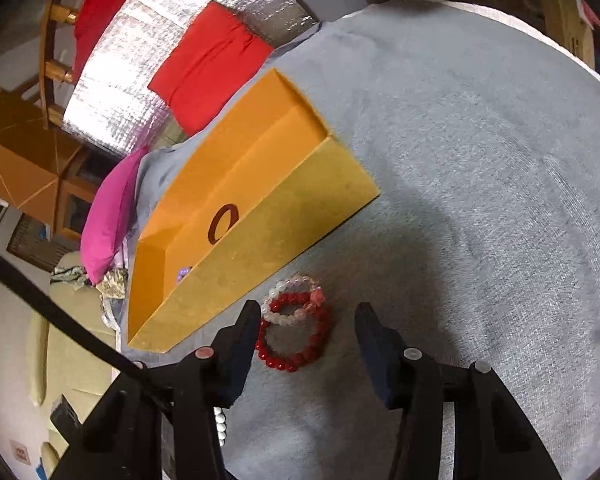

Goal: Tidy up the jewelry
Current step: 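Withdraw both tools from the box toward the remaining bracelets on the table, then grasp the black cord loop with the left tool while the right tool grasps the pink-white bracelet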

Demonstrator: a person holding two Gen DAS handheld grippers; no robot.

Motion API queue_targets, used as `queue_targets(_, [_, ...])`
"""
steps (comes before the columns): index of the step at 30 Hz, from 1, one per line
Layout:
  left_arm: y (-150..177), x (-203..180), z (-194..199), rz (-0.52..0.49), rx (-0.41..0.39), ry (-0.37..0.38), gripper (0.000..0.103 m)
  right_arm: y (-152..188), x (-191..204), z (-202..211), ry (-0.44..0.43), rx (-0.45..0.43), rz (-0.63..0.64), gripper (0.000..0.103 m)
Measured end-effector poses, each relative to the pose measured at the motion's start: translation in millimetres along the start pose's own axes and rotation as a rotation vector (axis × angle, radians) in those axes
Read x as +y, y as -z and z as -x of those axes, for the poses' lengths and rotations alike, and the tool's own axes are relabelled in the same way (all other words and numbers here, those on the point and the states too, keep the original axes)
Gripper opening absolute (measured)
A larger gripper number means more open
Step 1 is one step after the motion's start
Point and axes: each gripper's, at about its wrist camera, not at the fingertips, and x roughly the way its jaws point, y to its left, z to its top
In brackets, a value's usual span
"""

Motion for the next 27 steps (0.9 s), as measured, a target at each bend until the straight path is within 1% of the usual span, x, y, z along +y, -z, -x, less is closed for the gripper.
queue_targets(3, [-1, -13, 2, -0.033, -0.005, 0.048, 0.064, 0, -2, -1, -0.009, 0.004, -0.015, 0.053])
queue_targets(6, [-1, -26, 0, -0.060, -0.001, 0.071, 0.064, 2, 2, -1, -0.016, 0.002, 0.007, 0.053])
queue_targets(9, [-2, -36, -1, -0.065, 0.003, 0.111, 0.064, 2, 3, -3, -0.006, -0.002, 0.010, 0.053])
queue_targets(15, [-12, -59, 0, -0.080, -0.035, 0.189, 0.064, -5, 6, -14, 0.003, 0.005, 0.007, 0.052])
queue_targets(17, [-15, -69, -1, -0.083, -0.044, 0.219, 0.064, -6, 9, -20, 0.011, 0.010, 0.012, 0.042])
queue_targets(18, [-18, -77, -4, -0.087, -0.047, 0.238, 0.064, -8, 12, -25, 0.023, 0.016, 0.018, 0.040])
queue_targets(20, [-21, -86, -7, -0.101, -0.048, 0.261, 0.064, -9, 14, -32, 0.061, 0.024, 0.027, 0.039])
queue_targets(21, [-22, -92, -8, -0.110, -0.048, 0.275, 0.064, -10, 15, -34, 0.075, 0.025, 0.031, 0.037])
queue_targets(23, [-24, -105, -12, -0.128, -0.046, 0.297, 0.064, -11, 17, -37, 0.100, 0.017, 0.043, 0.028])
queue_targets(24, [-25, -111, -15, -0.138, -0.043, 0.302, 0.064, -11, 17, -38, 0.104, 0.015, 0.045, 0.026])
queue_targets(26, [-26, -122, -20, -0.157, -0.038, 0.309, 0.060, -11, 18, -40, 0.111, 0.014, 0.056, 0.015])
queue_targets(27, [-26, -128, -24, -0.165, -0.033, 0.313, 0.056, -11, 19, -40, 0.115, 0.014, 0.063, 0.012])
